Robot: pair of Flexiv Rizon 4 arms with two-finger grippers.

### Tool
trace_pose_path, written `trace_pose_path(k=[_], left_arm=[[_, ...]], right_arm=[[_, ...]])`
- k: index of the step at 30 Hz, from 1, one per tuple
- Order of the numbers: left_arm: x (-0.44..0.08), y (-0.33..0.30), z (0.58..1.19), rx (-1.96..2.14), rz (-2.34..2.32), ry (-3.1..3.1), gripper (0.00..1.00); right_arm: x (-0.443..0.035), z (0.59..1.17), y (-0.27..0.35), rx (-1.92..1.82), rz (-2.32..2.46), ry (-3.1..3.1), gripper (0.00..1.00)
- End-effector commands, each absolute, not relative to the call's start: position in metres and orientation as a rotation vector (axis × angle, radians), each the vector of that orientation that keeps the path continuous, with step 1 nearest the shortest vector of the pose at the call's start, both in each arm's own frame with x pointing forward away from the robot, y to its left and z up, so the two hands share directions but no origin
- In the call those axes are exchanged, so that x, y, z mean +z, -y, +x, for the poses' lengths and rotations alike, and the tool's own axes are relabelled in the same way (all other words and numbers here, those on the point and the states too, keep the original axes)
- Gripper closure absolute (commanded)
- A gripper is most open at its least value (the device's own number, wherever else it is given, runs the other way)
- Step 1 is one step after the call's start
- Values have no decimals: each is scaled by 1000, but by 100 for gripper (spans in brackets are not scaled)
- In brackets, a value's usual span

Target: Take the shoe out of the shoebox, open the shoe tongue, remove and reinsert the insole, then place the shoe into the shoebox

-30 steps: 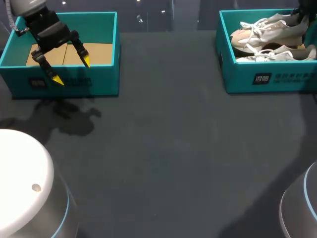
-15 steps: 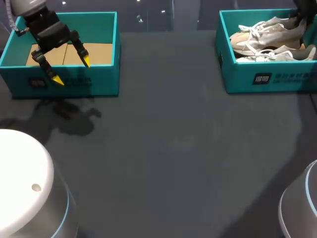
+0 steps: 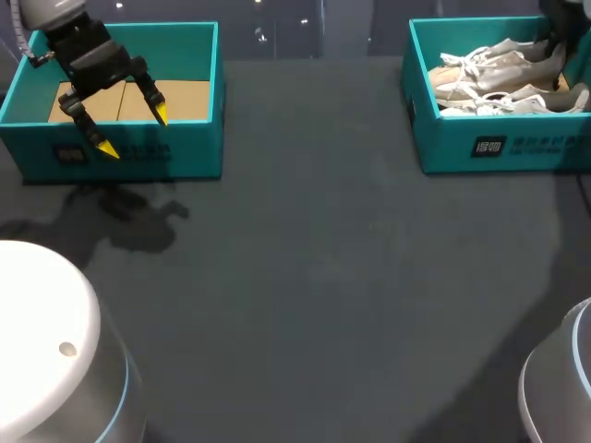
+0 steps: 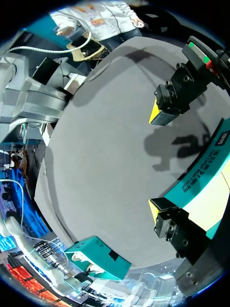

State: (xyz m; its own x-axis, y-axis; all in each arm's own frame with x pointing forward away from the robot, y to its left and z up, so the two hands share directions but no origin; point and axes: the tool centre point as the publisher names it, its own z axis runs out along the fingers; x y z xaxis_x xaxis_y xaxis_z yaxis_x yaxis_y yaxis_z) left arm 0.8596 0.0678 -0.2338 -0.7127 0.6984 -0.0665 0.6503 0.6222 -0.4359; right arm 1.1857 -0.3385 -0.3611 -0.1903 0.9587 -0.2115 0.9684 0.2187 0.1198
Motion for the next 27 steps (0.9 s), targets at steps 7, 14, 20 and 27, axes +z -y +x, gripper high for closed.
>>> trace_pose_path(k=[7,14,20,27], left_arm=[[-234,-68,859,663,-1141,2731,0],[-234,-68,859,663,-1141,2731,0],[-234,-68,859,663,-1141,2731,0],[-234,-68,859,663,-1141,2731,0]], right_arm=[[-371,1187,338,-50,1839,-2279,85],[-371,1184,336,-21,1848,-2296,73],[-368,1182,335,-10,1849,-2307,60],[-361,1178,333,6,1858,-2313,35]])
